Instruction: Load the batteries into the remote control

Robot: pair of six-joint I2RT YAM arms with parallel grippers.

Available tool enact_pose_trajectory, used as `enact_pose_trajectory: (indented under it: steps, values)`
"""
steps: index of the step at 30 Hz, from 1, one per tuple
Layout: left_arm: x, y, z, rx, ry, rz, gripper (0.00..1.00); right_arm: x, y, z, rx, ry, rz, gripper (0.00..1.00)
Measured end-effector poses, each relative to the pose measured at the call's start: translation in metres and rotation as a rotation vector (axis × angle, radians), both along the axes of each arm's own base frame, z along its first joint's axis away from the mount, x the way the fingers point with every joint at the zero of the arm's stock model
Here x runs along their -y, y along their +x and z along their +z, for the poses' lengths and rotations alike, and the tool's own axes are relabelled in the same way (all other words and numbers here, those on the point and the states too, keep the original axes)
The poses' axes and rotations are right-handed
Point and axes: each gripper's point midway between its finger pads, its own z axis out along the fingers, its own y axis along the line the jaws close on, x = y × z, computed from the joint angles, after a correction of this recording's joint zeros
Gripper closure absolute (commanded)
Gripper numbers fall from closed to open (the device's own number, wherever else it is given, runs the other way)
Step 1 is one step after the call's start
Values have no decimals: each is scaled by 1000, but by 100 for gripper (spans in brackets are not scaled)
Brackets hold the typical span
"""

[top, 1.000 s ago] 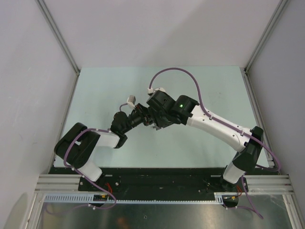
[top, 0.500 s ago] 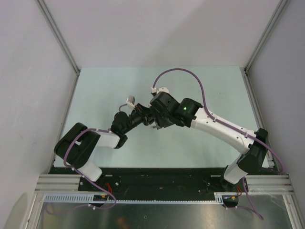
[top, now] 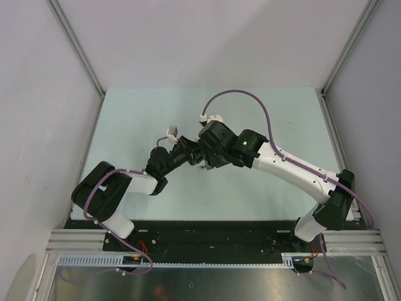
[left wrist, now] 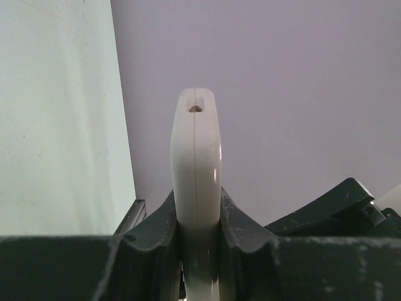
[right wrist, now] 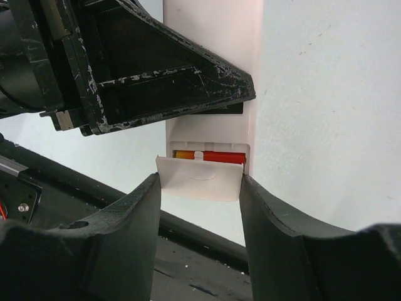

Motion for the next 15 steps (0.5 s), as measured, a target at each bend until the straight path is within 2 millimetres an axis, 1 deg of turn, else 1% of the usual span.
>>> enact_pose_trajectory:
  steps: [4, 10, 15]
  values:
    - [1, -1, -1, -3, 4, -7, 100, 0, -2, 0, -2, -3, 5, 52]
    - [0, -2, -12, -39, 36, -19, 100, 11, -6, -3, 3, -66, 1, 51]
    - [1, -3, -19, -63, 57, -29, 100, 16, -6, -4, 7, -87, -4, 51]
